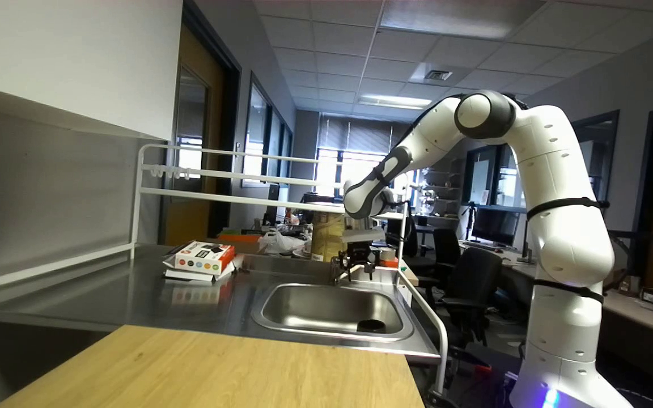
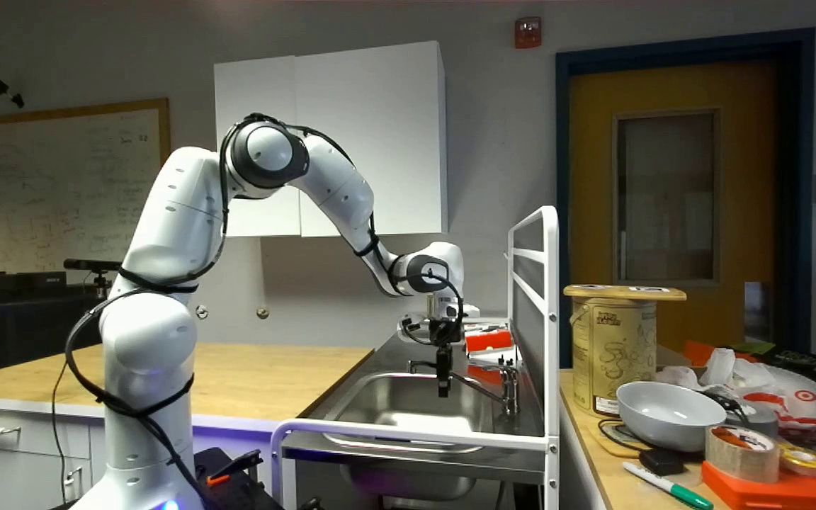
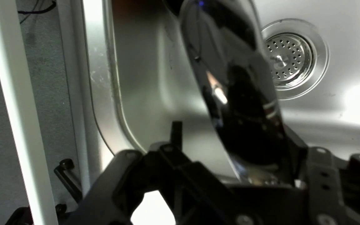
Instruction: Move the spout to the right
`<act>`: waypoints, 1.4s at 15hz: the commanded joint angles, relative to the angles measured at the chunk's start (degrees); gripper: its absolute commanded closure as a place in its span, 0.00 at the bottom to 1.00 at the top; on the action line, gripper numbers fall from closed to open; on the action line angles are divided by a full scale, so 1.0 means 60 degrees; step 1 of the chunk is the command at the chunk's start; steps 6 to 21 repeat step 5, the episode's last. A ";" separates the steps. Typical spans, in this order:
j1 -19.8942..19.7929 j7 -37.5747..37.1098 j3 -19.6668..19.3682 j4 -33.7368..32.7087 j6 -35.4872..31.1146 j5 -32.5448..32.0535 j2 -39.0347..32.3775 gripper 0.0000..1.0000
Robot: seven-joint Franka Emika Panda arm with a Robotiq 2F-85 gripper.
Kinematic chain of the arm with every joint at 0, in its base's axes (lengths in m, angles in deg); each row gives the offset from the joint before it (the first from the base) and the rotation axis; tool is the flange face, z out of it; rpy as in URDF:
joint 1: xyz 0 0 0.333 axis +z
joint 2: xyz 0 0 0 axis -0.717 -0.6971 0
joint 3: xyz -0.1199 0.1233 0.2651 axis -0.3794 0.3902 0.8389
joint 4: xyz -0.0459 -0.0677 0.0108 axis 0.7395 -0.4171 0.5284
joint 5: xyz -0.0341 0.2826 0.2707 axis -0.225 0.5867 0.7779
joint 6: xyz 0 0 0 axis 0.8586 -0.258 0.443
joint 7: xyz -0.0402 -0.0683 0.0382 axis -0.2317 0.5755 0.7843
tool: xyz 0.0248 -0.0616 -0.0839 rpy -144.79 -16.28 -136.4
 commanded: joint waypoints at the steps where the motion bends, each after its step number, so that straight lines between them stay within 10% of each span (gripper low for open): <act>1: 0.0016 0.0293 0.0038 0.0515 -0.0036 0.0082 0.0685 0.00; 21: 0.0076 0.0643 0.0205 0.1009 -0.0271 0.0111 0.1368 0.00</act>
